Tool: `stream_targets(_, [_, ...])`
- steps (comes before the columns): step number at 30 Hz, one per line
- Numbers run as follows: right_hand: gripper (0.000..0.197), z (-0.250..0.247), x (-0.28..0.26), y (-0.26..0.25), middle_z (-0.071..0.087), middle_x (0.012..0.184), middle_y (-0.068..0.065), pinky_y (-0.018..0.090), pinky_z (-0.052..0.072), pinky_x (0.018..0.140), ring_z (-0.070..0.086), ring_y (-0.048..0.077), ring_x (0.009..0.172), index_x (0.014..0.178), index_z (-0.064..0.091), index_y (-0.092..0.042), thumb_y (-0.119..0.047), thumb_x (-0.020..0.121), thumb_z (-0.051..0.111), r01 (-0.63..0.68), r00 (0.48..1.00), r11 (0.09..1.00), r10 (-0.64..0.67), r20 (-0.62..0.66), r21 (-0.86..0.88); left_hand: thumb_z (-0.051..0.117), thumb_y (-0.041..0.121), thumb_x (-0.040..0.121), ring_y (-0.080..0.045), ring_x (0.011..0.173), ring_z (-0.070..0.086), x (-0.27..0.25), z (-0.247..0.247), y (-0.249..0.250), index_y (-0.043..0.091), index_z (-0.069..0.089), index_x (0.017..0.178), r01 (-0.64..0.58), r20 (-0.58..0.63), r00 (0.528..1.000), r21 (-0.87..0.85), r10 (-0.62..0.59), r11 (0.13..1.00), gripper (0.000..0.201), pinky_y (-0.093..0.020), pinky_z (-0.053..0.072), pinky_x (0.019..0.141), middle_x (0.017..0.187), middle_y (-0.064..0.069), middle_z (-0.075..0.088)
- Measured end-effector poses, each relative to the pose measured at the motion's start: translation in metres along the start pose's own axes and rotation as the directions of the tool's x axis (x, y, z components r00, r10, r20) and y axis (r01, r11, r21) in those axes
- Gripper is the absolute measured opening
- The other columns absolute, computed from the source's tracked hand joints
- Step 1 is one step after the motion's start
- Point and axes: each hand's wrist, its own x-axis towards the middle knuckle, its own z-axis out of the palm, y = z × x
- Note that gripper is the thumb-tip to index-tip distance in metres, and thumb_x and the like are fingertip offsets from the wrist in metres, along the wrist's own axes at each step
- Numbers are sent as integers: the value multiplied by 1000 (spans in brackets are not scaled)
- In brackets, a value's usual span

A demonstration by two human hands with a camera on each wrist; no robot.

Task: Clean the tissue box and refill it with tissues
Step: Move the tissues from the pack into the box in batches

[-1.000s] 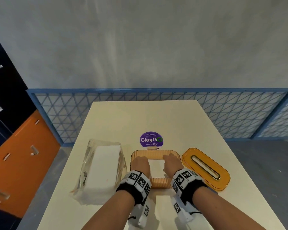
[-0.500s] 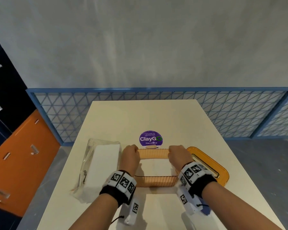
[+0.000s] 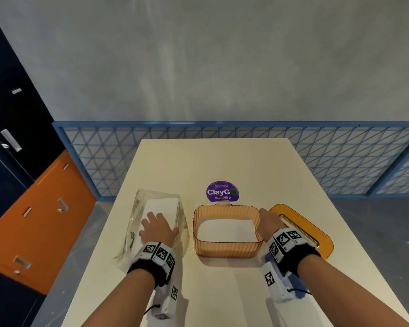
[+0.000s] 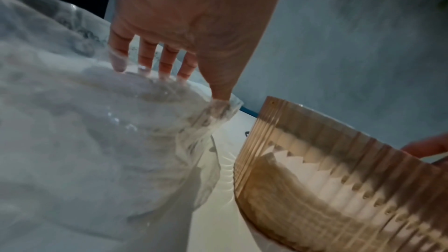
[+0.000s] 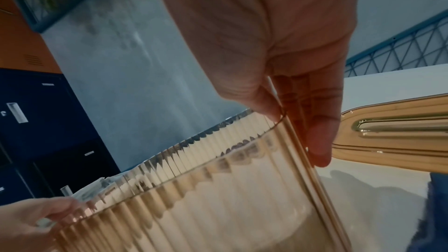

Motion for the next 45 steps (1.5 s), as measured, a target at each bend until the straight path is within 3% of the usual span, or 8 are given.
stream_targets(20, [31,-6,0,1,57,127,16,32,48,89,57,29,115,125,48,-2,-8,95,40,24,999,998,-22,34,-64,39,7,97,-27,122,50,0,-22,0,6,44,125,-62,10,998,3,62,998,29,-36,44,98,132,-12,47])
stream_targets(24, [35,-25,-9,-15,52,129,17,36,43,96,50,30,118,131,45,-6,-14,98,37,107,982,994,-102,-160,22,38,4,95,-31,107,60,-8,-52,-9,2,52,115,-89,-137,988,-120,73,989,25,-38,47,83,116,-16,61])
stream_targets(26, [35,-36,-13,-35,60,119,16,37,46,89,57,28,104,126,53,-5,-23,99,39,226,963,946,-182,-198,230,40,4,94,-33,95,62,-19,-65,-12,2,55,112,-177,-299,947,-197,113,964,24,-35,42,68,106,-15,65])
stream_targets(28, [40,-45,-21,-60,65,106,14,36,50,74,61,24,82,120,55,-5,-33,99,38,221,964,770,-265,-15,598,44,4,92,-32,89,62,-32,-73,-15,8,57,117,-327,-458,870,-256,184,910,28,-30,39,63,104,-10,66])
stream_targets(32, [54,-55,-34,-99,64,108,17,37,56,71,66,35,89,113,53,-11,-58,92,37,-194,823,353,-450,348,915,59,-5,81,-23,89,67,-46,-66,-22,17,62,118,-624,-577,701,-212,419,752,43,-25,48,67,113,-1,68])
stream_targets(36, [37,-58,-36,-120,62,102,12,35,56,70,62,27,87,122,53,-4,-29,94,53,-133,828,391,-461,319,911,52,12,81,-20,117,52,-43,-38,-32,27,53,123,-748,-517,620,-162,591,643,45,-32,48,95,128,-8,60])
stream_targets(40, [36,-66,-35,-130,59,111,17,34,48,78,57,29,95,125,51,2,0,89,52,176,893,595,-432,128,784,46,54,82,-7,140,22,-57,-31,-34,44,40,131,-616,-415,788,-526,455,586,51,-28,22,113,149,7,32])
stream_targets(45, [35,-88,-45,-132,60,115,15,32,44,80,56,26,95,123,53,-3,-9,88,53,364,885,688,-466,-2,628,38,33,101,-17,128,42,-51,-37,-20,25,35,135,-76,-74,997,-991,20,107,35,-33,34,107,145,-4,40])
